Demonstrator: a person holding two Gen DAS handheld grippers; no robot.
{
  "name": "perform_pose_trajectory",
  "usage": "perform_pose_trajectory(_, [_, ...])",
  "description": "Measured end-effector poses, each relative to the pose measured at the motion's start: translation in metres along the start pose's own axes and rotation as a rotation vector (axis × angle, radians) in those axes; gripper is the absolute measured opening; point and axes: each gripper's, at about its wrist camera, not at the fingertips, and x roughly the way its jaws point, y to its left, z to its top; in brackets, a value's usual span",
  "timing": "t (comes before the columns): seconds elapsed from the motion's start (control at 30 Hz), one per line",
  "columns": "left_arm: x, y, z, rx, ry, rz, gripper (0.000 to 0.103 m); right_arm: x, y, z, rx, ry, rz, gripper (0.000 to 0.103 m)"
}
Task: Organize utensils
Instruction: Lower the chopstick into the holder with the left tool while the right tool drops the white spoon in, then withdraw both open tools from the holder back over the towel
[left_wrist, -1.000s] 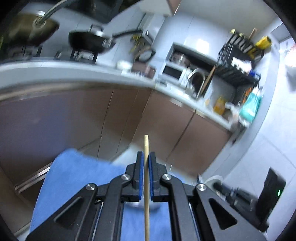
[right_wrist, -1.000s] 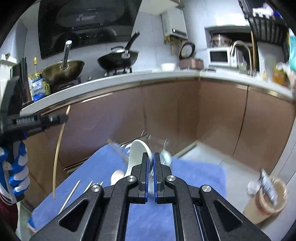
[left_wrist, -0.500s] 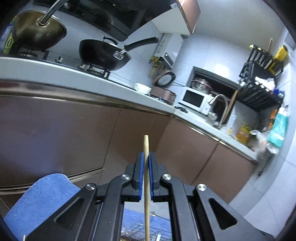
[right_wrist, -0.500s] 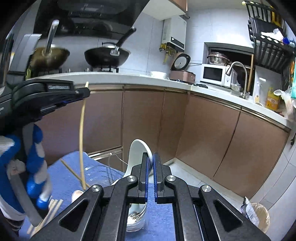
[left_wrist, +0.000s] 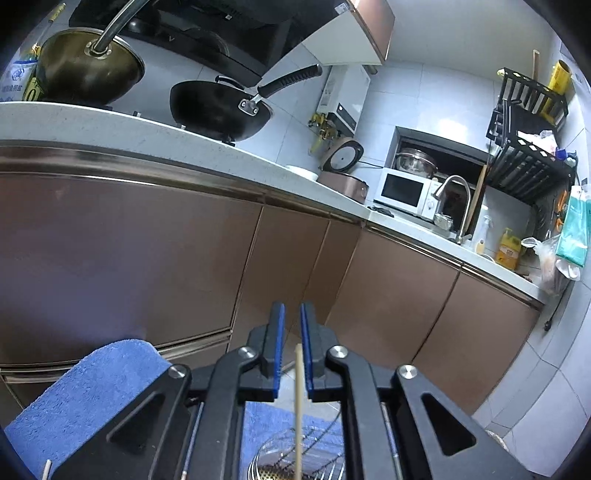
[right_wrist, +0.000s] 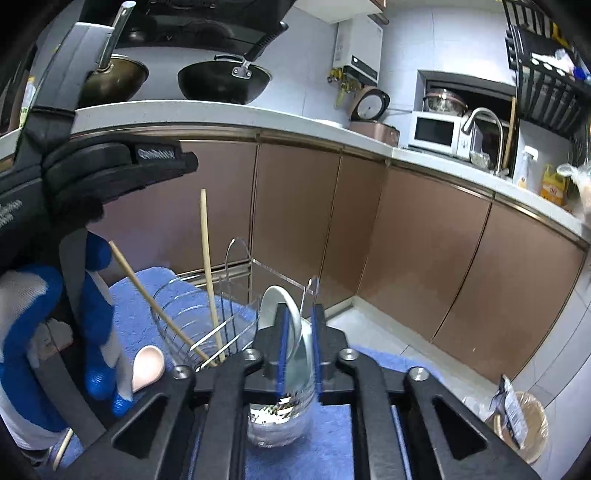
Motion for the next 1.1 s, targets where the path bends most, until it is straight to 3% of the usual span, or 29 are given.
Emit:
perform_pose_trajectory(0.07, [-0.010, 0.003, 0.004, -0.008, 0.009, -0.005, 0.017, -0.004, -0.003, -0.002, 0.021, 0.002, 0.001, 0.019])
perform_pose_trajectory(0.4, [-0.086, 0.010, 0.042, 0.029, -0.015, -0.016, 0.031, -0.053, -0.014, 0.007, 0.082, -0.025, 0.014, 0.021])
perform_pose_trajectory(0.6, [-0.138, 0.018, 0.056, 0.054, 0.007, -0.001, 0.032, -0.095, -0.015, 0.011, 0.105, -0.046, 0.036, 0.028])
perform_pose_trajectory(0.8, [-0.192, 0.028, 0.045, 0.092, 0.032, 0.034, 0.038, -0.133, -0.001, 0.006, 0.109, -0.038, 0.048, 0.039])
perform_pose_trajectory(1.1, [-0.257, 0.046, 0.016, 0.156, 0.083, 0.106, 0.039, -0.189, 0.029, -0.008, 0.084, -0.039, -0.007, 0.059])
